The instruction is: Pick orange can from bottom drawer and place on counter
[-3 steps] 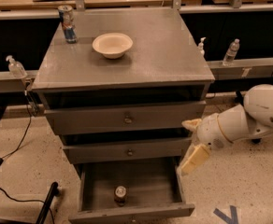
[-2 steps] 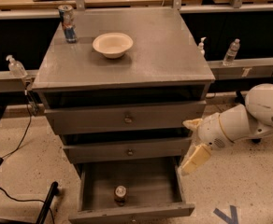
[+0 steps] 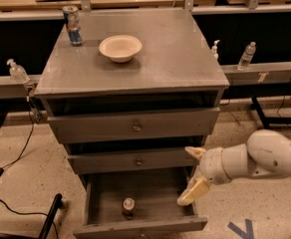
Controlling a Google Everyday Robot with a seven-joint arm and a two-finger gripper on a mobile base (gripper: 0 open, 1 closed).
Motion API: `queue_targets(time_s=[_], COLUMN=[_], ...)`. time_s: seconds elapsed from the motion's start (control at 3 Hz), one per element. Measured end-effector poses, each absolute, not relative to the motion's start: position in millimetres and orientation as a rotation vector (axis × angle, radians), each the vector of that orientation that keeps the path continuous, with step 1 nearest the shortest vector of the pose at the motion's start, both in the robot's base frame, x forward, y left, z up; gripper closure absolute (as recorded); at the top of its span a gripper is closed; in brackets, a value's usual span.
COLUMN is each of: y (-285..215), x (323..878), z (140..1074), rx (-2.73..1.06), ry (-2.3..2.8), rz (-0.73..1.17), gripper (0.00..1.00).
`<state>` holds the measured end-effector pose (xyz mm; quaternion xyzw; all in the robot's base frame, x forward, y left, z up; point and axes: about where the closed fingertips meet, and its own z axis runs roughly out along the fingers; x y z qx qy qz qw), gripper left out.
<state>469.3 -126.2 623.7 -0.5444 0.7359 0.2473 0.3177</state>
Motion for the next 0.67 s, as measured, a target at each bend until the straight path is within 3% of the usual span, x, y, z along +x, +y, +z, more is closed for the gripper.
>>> queue_targets(time_s=[0.33,0.67], y=[-98.2,-94.7], x=[461.8,481.5], z=[551.1,536.6], rx=[-1.33,-1.26], ry=[1.806,1.764], rz=[0.636,0.617], gripper=[0.0,0.0])
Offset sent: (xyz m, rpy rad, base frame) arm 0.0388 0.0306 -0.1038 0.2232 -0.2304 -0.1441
